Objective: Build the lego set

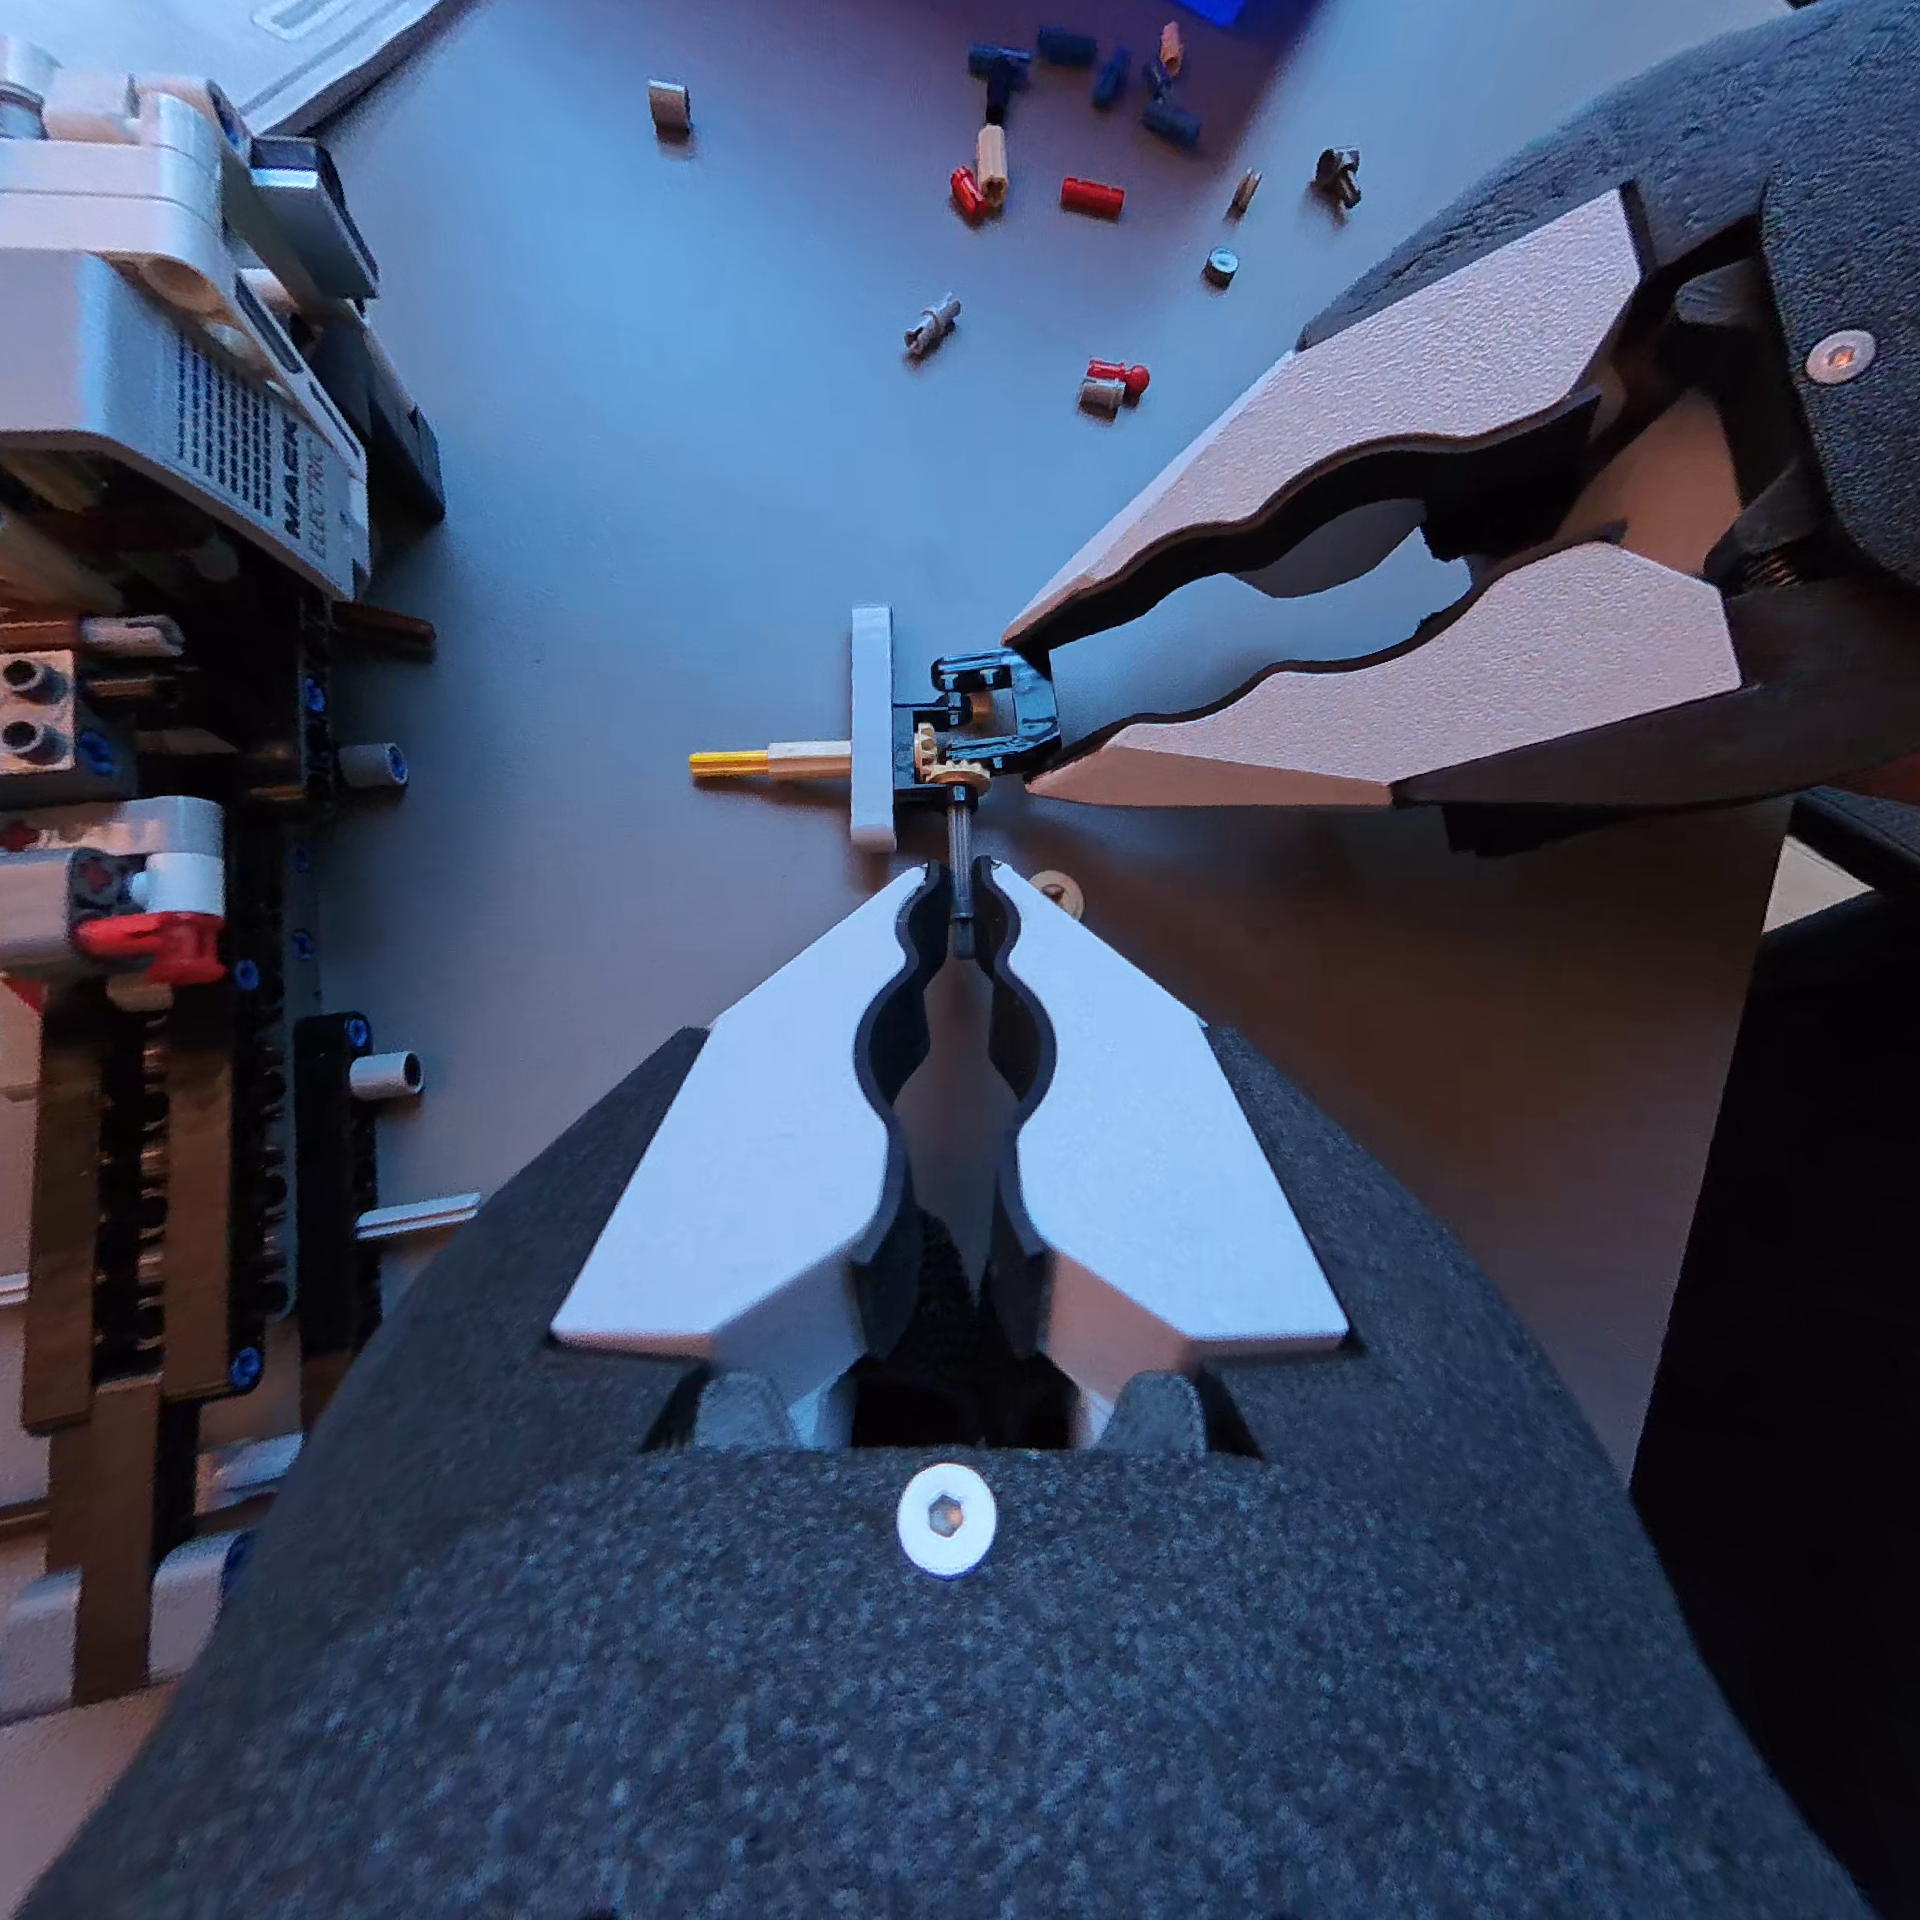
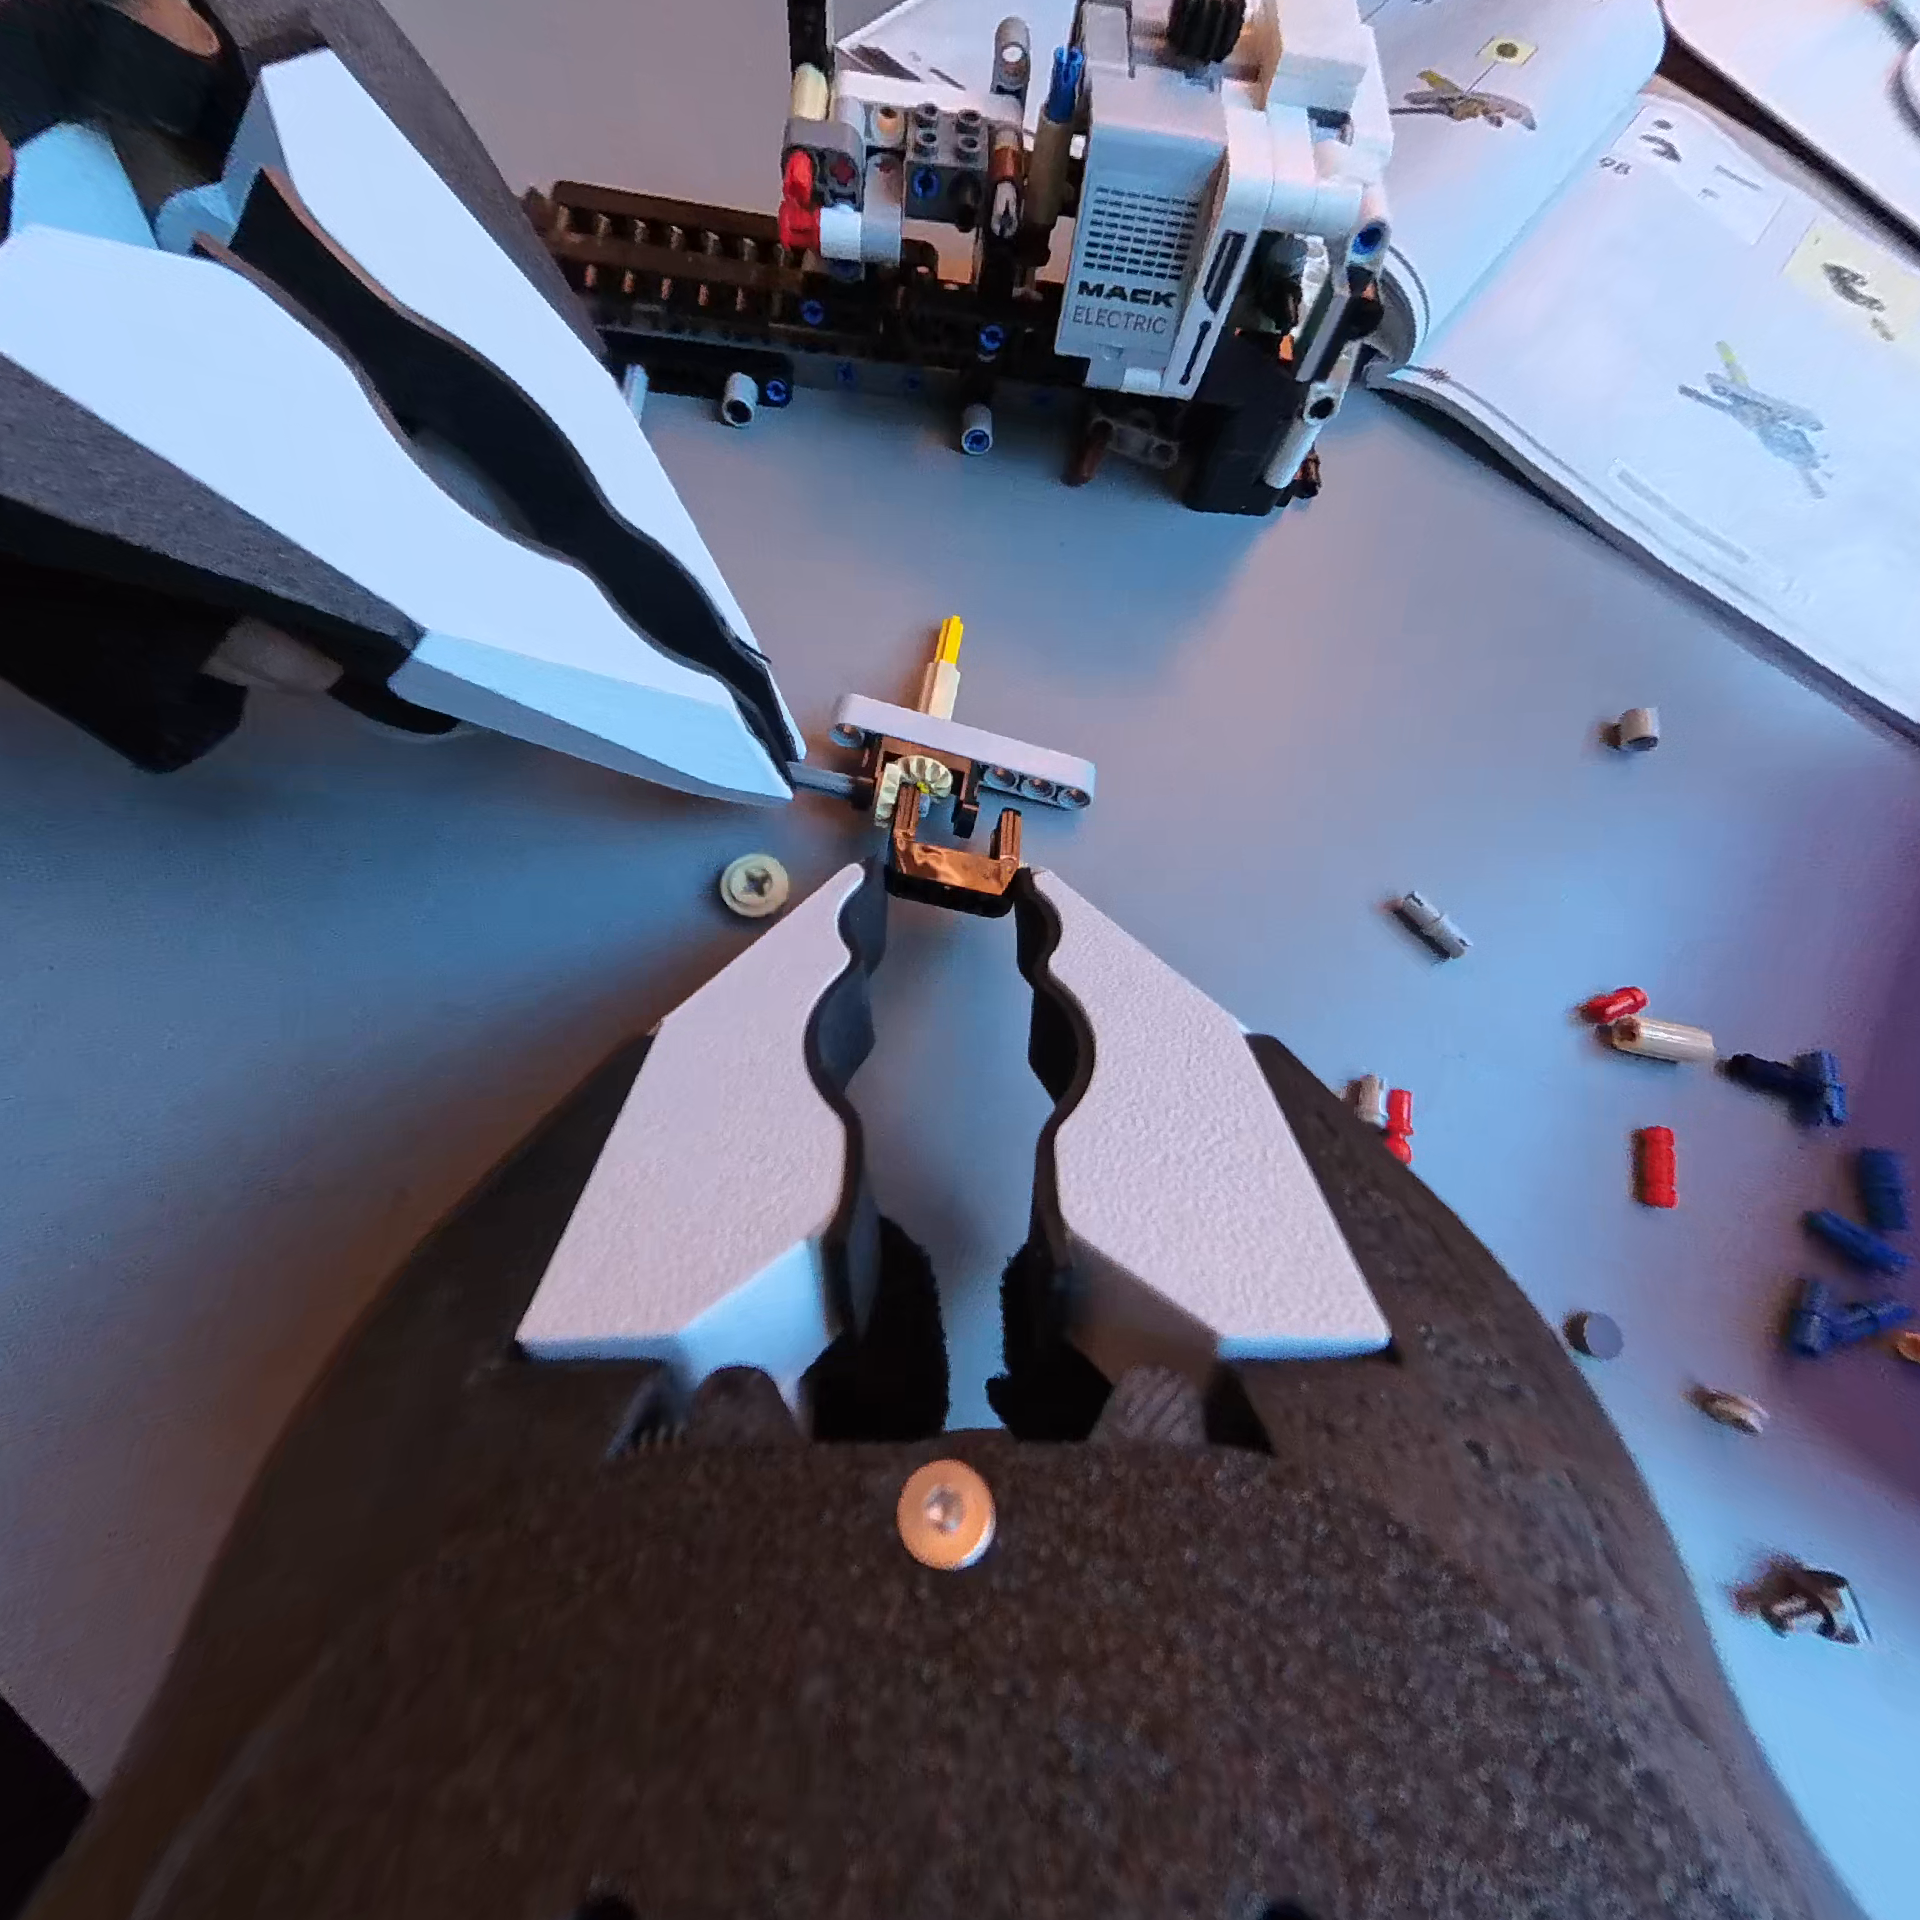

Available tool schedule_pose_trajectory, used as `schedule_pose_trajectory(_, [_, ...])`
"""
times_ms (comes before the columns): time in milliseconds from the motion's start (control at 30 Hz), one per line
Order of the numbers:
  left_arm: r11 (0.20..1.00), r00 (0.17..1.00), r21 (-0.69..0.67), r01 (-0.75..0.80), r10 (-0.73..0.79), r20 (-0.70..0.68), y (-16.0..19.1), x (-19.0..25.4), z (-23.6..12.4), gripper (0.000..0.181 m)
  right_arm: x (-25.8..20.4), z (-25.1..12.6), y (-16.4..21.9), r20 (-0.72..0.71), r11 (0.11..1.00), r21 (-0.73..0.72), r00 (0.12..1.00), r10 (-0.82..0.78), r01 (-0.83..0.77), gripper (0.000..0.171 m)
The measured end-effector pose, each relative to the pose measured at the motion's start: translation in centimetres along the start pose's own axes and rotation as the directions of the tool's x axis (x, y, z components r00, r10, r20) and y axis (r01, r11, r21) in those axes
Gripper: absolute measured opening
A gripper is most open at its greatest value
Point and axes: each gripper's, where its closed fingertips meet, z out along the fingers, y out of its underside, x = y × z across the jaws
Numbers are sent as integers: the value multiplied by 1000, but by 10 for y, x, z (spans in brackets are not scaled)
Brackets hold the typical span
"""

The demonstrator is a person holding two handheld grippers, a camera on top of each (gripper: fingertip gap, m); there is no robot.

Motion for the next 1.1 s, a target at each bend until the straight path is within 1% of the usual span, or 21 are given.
schedule_pose_trajectory(200, [1000,999,-4,22,-22,43,7,-9,-6,2,-7,8,-10,-7,998,-7,998,-57,57,24])
schedule_pose_trajectory(300, [999,997,-6,38,-38,65,13,-13,-8,2,-12,14,-12,10,998,-16,998,-57,58,24])
schedule_pose_trajectory(567, [999,997,-5,40,-39,70,16,-15,-11,2,-16,17,-8,24,997,-22,997,-72,72,24])
schedule_pose_trajectory(833, [1000,997,-17,24,-22,76,17,-15,-10,2,-16,16,-7,38,999,-22,998,-49,50,25])
schedule_pose_trajectory(1033, [1000,997,-17,22,-21,78,18,-14,-9,2,-18,9,-8,100,1000,6,995,13,-14,36])
schedule_pose_trajectory(1100, [1000,996,-16,23,-22,86,17,-15,-9,2,-17,2,-9,125,999,22,992,32,-35,37])
